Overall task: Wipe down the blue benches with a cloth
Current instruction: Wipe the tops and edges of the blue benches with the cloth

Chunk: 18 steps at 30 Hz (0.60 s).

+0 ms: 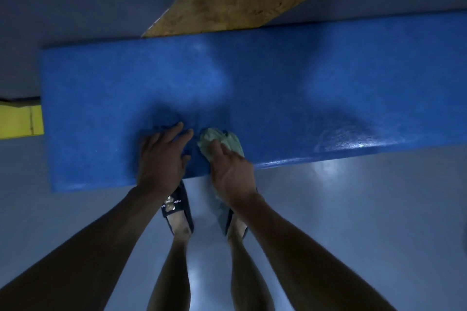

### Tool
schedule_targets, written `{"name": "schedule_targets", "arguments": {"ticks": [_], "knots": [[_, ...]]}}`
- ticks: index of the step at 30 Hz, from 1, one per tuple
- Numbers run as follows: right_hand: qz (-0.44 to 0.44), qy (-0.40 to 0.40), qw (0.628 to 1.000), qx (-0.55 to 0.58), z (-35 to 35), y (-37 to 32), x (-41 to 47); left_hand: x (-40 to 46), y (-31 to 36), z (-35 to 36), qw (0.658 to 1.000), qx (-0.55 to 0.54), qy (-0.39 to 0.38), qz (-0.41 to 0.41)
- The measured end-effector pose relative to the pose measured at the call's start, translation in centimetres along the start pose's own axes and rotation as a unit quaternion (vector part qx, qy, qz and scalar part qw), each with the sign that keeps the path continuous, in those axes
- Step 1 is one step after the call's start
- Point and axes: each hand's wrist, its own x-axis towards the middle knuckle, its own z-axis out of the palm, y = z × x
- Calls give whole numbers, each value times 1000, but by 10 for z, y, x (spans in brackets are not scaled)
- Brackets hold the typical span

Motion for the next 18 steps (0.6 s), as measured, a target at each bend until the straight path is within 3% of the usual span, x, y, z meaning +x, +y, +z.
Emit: {"name": "schedule_targets", "arguments": {"ticks": [2, 4, 9, 11, 14, 16, 18], "knots": [[-83, -16, 996, -27, -15, 17, 3, 1, -7, -5, 1000, -16, -7, 16], [-75, 19, 994, -74, -36, 54, 5, -1, -18, -11, 999, -31, -7, 40], [175, 94, 975, -102, -67, 124, -4, -16, -53, -20, 999, -27, 18, 35], [253, 127, 955, -86, -53, 112, -3, -19, -69, -23, 1000, -15, 2, 9], [400, 156, 902, 46, -16, 56, 6, -21, -89, -25, 999, -5, -27, -26], [358, 130, 916, 124, 14, 3, 4, -22, -95, -23, 999, 0, -40, -27], [217, 63, 967, 121, 35, -48, -2, -21, -97, -22, 999, 4, -40, -24]]}}
